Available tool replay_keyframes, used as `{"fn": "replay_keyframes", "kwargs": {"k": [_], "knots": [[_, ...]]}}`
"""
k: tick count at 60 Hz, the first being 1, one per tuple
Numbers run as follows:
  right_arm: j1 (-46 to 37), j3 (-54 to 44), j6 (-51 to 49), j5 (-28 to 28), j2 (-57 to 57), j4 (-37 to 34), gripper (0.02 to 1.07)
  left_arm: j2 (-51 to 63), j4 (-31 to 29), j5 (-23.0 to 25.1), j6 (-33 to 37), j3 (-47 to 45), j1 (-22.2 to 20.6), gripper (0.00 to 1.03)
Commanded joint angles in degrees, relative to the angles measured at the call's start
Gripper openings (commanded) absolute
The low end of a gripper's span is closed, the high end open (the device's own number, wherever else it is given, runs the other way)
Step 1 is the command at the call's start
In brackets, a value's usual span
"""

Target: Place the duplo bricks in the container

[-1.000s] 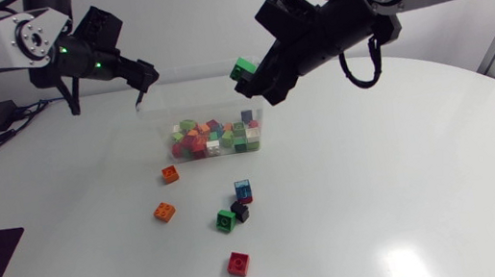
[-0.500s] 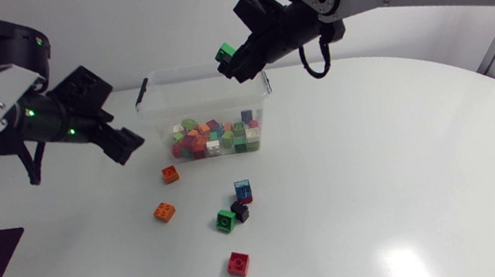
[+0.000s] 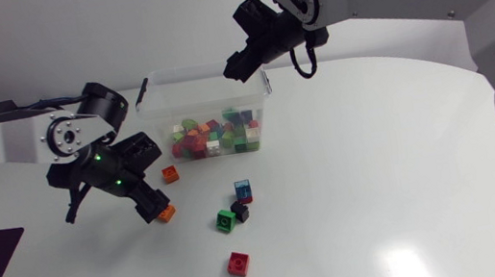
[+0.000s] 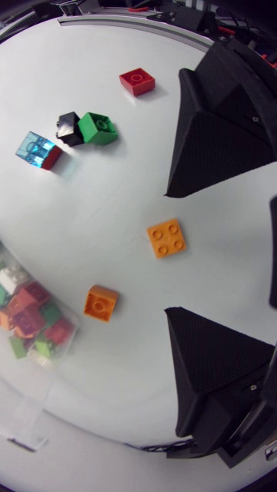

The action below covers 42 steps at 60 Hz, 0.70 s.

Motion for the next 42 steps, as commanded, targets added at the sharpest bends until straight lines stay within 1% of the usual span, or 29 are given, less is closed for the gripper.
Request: {"fn": "replay_keyframes", "kwargs": {"k": [1,12,19,25,31,32,37,39,40,42], "knots": [[-0.95,-4.57,1.07,0.3,-3.76,1.12,0.98,4.7,-2.41,-0.76,-4.71,3.24,-0.67,0.98],[-1.21,-15.03,-0.52,0.21,-11.94,1.91,0.98,9.0,-3.81,-0.85,-8.32,5.17,-0.93,0.96],[0.81,-23.55,-2.63,0.65,-18.27,1.82,0.98,11.55,-3.99,-1.11,-10.16,6.49,-0.75,0.96],[2.48,-29.44,-4.82,1.44,-22.13,1.82,0.98,13.13,-4.08,-1.55,-11.04,7.2,-0.58,0.92],[4.24,-35.16,-8.51,1.44,-25.12,1.73,0.98,14.28,-4.52,-1.73,-11.66,7.64,-0.67,0.81],[4.5,-35.95,-9.13,1.44,-25.47,1.65,0.98,14.54,-4.52,-1.73,-11.74,7.64,-0.75,0.75],[5.21,-38.94,-11.94,1.44,-26.18,1.73,0.98,15.86,-4.6,-1.82,-12.01,7.64,-1.37,0.58],[5.21,-39.55,-12.65,1.35,-25.91,1.73,0.98,16.21,-4.52,-1.82,-12.1,7.64,-1.46,0.54],[5.21,-39.81,-13.08,1.26,-25.74,1.65,0.98,16.83,-4.6,-1.99,-12.1,7.72,-1.63,0.5],[5.21,-40.34,-14.23,0.91,-25.12,1.38,0.98,17.44,-4.69,-1.99,-12.1,7.81,-1.63,0.48]]}}
